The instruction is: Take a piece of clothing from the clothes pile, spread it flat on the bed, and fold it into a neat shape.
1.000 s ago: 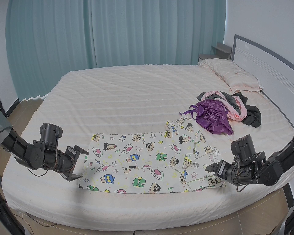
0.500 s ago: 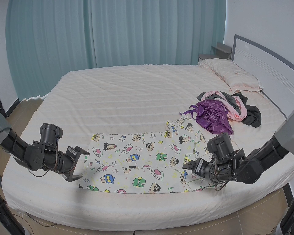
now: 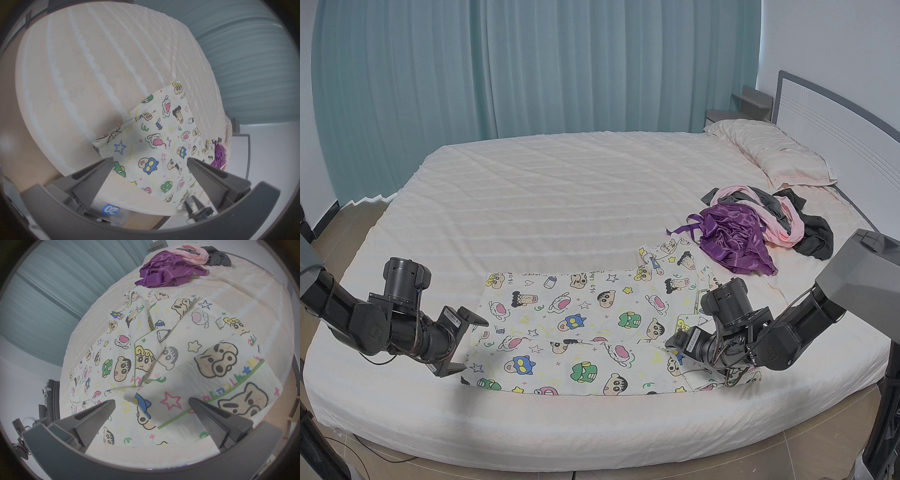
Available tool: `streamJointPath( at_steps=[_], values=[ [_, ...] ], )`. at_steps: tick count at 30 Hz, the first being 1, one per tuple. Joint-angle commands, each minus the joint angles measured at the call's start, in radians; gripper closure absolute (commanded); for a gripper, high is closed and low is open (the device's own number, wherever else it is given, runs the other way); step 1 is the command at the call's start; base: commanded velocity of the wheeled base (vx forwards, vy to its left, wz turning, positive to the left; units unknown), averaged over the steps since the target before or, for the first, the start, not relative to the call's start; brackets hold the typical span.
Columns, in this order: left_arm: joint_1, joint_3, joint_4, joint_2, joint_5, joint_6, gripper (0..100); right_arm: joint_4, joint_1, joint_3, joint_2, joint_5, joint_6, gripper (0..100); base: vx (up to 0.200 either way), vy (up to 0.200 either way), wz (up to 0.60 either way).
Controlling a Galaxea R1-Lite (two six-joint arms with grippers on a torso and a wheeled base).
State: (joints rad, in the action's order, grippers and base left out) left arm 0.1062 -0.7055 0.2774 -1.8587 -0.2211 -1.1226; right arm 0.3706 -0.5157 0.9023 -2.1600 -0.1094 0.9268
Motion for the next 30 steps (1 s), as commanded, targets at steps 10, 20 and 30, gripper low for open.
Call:
streamJointPath(
  at_steps=[10,20,30],
  values=[
    [-0.083,0.067,0.0,0.0,-0.098,0.4,0,0.013,0.033,-0.117,0.175,0.011,-0.025,0,0.0,0.0,0.0],
    [-0.118,0.026,0.008,-0.102,-0.153,0.722,0,0.014,0.036,-0.157,0.184,0.007,-0.042,0,0.0,0.0,0.0],
    [-0.118,0.011,0.082,-0.166,-0.173,0.753,0,0.014,0.036,-0.161,0.198,0.008,-0.049,0,0.0,0.0,0.0]
  ],
)
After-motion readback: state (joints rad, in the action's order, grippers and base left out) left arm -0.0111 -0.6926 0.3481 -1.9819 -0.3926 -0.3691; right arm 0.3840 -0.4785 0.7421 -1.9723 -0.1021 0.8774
